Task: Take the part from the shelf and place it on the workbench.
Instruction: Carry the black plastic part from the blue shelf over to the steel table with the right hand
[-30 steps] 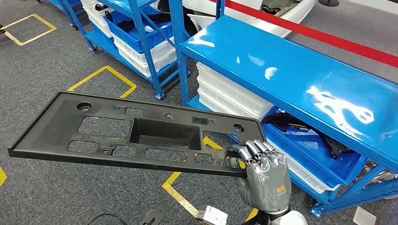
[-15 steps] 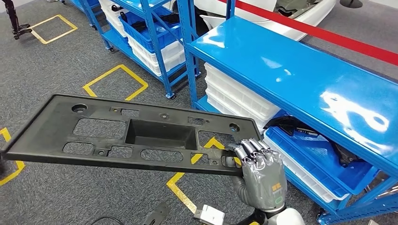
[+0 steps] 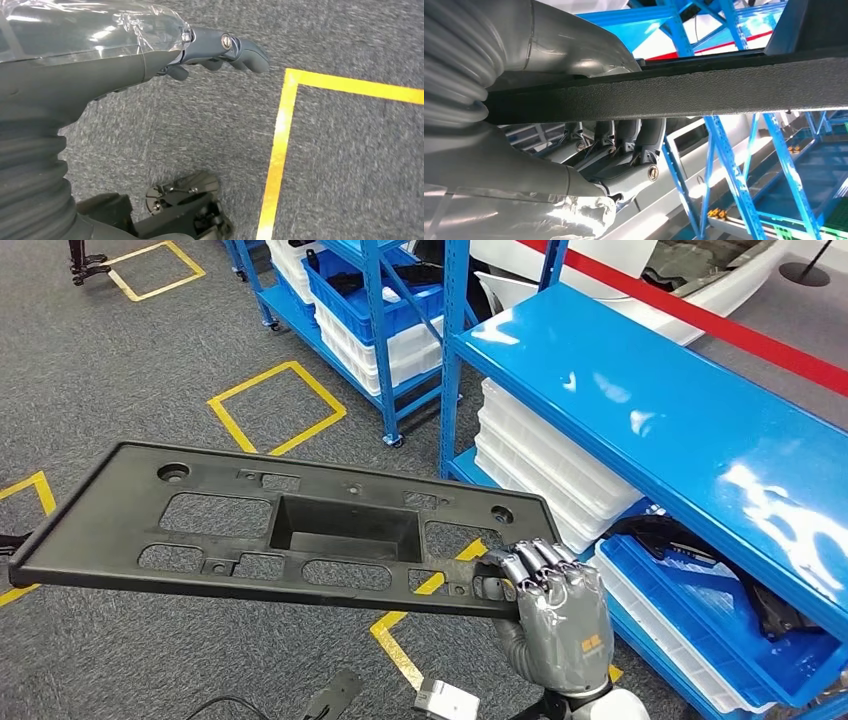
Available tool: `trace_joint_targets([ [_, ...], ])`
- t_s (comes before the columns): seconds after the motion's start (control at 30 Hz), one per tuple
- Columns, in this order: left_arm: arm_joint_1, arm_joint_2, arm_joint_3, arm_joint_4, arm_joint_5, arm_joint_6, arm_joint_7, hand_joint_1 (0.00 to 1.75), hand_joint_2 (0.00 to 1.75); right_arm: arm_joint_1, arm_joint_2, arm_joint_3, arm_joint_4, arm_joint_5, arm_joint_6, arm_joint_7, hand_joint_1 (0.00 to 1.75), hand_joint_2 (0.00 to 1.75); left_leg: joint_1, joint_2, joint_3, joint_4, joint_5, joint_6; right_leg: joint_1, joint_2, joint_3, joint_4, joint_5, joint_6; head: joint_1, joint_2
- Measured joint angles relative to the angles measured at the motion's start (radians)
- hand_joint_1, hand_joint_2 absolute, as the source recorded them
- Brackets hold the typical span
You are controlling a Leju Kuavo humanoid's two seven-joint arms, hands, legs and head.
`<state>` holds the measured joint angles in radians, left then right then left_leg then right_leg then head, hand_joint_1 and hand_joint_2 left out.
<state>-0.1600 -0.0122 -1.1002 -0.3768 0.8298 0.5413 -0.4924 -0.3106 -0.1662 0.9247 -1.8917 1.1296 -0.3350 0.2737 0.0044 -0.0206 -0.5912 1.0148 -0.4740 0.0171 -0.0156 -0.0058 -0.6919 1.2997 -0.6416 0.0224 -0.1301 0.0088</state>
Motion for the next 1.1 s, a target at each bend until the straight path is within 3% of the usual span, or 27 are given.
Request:
trace_joint_targets([
  [0.07,0.0,0.0,0.0,0.0,0.0,-0.001,0.0,0.0,1.75,-0.005,0.0,0.001,0.002,-0.01,0.016,-0.018,1.75,1.75,0.001,-0.019,0.0,0.006,-0.003,-0.004,-0.001,0.007,0.037,-0.096,0.072,-0.003,0.001,0.0],
  [0.13,-0.002,0.0,0.0,0.0,0.0,-0.005,0.0,0.0,1.75,-0.017,0.003,0.006,0.004,-0.019,0.035,-0.038,1.75,1.75,0.001,-0.036,-0.006,0.017,-0.008,-0.013,-0.004,0.034,0.088,-0.213,0.121,-0.009,0.002,0.0],
  [0.2,-0.001,0.0,0.0,0.0,0.001,-0.007,0.0,0.0,1.75,-0.026,0.01,0.012,0.009,-0.02,0.048,-0.045,1.75,1.75,0.002,-0.049,-0.015,0.023,-0.009,-0.024,-0.002,0.05,0.103,-0.251,0.123,-0.018,0.001,0.0],
  [0.27,0.002,0.0,0.0,0.0,0.001,-0.008,0.0,0.0,1.75,-0.033,0.019,0.015,0.014,-0.021,0.055,-0.046,1.75,1.75,0.007,-0.06,-0.018,0.024,-0.008,-0.035,-0.001,0.035,0.105,-0.258,0.127,-0.029,-0.001,0.0],
  [0.33,0.003,0.001,0.0,0.0,0.0,-0.008,0.0,0.0,1.75,-0.041,0.026,0.016,0.017,-0.021,0.057,-0.046,1.75,1.75,0.005,-0.042,-0.029,0.055,-0.03,-0.046,-0.006,0.018,0.111,-0.266,0.131,-0.04,-0.009,0.0],
  [0.43,0.002,0.002,0.0,0.0,0.0,-0.008,0.0,0.0,1.75,-0.044,0.034,0.018,0.023,-0.021,0.058,-0.046,1.75,1.75,0.009,0.0,-0.108,0.223,-0.109,-0.062,-0.006,-0.011,0.117,-0.27,0.129,-0.048,-0.021,0.0],
  [0.5,0.004,0.002,0.0,0.0,0.0,-0.008,0.0,0.0,1.75,-0.044,0.035,0.021,0.028,-0.021,0.059,-0.046,1.75,1.75,0.013,0.009,-0.142,0.29,-0.12,-0.067,-0.005,-0.029,0.12,-0.27,0.125,-0.05,-0.022,0.0],
  [0.53,0.005,0.002,0.0,0.0,0.001,-0.008,0.0,0.0,1.75,-0.044,0.035,0.023,0.029,-0.021,0.059,-0.046,1.75,1.75,0.014,0.012,-0.133,0.269,-0.098,-0.067,-0.005,-0.037,0.123,-0.27,0.123,-0.049,-0.022,0.0],
  [0.63,0.004,0.002,0.0,0.001,0.002,-0.007,-0.002,0.0,1.75,-0.045,0.038,0.026,0.031,-0.021,0.059,-0.046,1.75,1.75,0.007,0.049,-0.041,0.077,-0.008,-0.055,-0.003,-0.058,0.135,-0.27,0.112,-0.04,-0.023,0.0],
  [0.7,0.003,0.003,0.0,0.001,0.003,-0.008,-0.006,0.0,1.75,-0.047,0.041,0.027,0.031,-0.021,0.06,-0.047,1.75,1.75,-0.003,0.067,-0.017,0.018,0.003,-0.044,0.001,-0.07,0.141,-0.271,0.108,-0.03,-0.022,0.0],
  [0.77,0.006,0.003,0.0,0.001,0.004,-0.01,-0.01,0.0,1.75,-0.048,0.043,0.029,0.032,-0.022,0.06,-0.048,1.75,1.75,-0.004,0.053,-0.018,0.013,0.004,-0.034,0.003,-0.082,0.146,-0.276,0.105,-0.019,-0.02,0.0],
  [0.8,0.007,0.003,0.0,0.001,0.003,-0.012,-0.014,0.0,1.75,-0.049,0.044,0.029,0.033,-0.023,0.06,-0.049,1.75,1.75,-0.002,0.046,-0.015,0.007,0.006,-0.028,0.002,-0.076,0.147,-0.272,0.098,-0.014,-0.019,0.0],
  [0.87,0.006,0.004,0.0,0.001,0.002,-0.016,-0.022,0.0,1.75,-0.052,0.046,0.03,0.035,-0.026,0.061,-0.052,1.75,1.75,0.004,0.031,-0.007,-0.006,0.012,-0.016,0.001,-0.042,0.125,-0.215,0.059,-0.008,-0.014,0.0],
  [0.9,0.006,0.004,0.0,0.001,0.001,-0.017,-0.025,0.0,1.75,-0.052,0.046,0.031,0.036,-0.028,0.061,-0.053,1.75,1.75,0.005,0.024,-0.006,-0.008,0.013,-0.011,0.0,-0.02,0.098,-0.157,0.029,-0.008,-0.01,0.0],
  [0.97,0.005,0.004,0.0,0.001,-0.001,-0.018,-0.027,0.0,1.75,-0.051,0.046,0.032,0.039,-0.03,0.063,-0.054,1.75,1.75,0.003,0.005,-0.006,-0.007,0.012,-0.007,0.0,-0.003,0.031,-0.03,-0.018,-0.008,-0.005,0.0],
  [1.0,0.006,0.004,0.0,0.001,-0.002,-0.018,-0.027,0.0,1.75,-0.051,0.046,0.033,0.041,-0.031,0.064,-0.054,1.75,1.75,0.003,-0.005,-0.005,-0.006,0.011,-0.007,0.0,0.0,0.012,-0.001,-0.017,-0.007,-0.003,0.0],
  [1.03,0.007,0.004,0.0,0.001,-0.002,-0.018,-0.027,0.0,1.75,-0.05,0.046,0.033,0.042,-0.031,0.065,-0.054,1.75,1.75,0.003,-0.016,-0.005,-0.004,0.01,-0.007,-0.001,0.001,0.011,-0.01,0.006,-0.008,-0.003,0.0],
  [1.1,0.007,0.004,0.0,0.002,-0.002,-0.018,-0.027,0.0,1.75,-0.05,0.046,0.033,0.043,-0.031,0.065,-0.054,1.75,1.75,0.005,-0.04,-0.005,0.004,0.005,-0.011,-0.003,0.018,0.054,-0.125,0.082,-0.011,-0.002,0.0],
])
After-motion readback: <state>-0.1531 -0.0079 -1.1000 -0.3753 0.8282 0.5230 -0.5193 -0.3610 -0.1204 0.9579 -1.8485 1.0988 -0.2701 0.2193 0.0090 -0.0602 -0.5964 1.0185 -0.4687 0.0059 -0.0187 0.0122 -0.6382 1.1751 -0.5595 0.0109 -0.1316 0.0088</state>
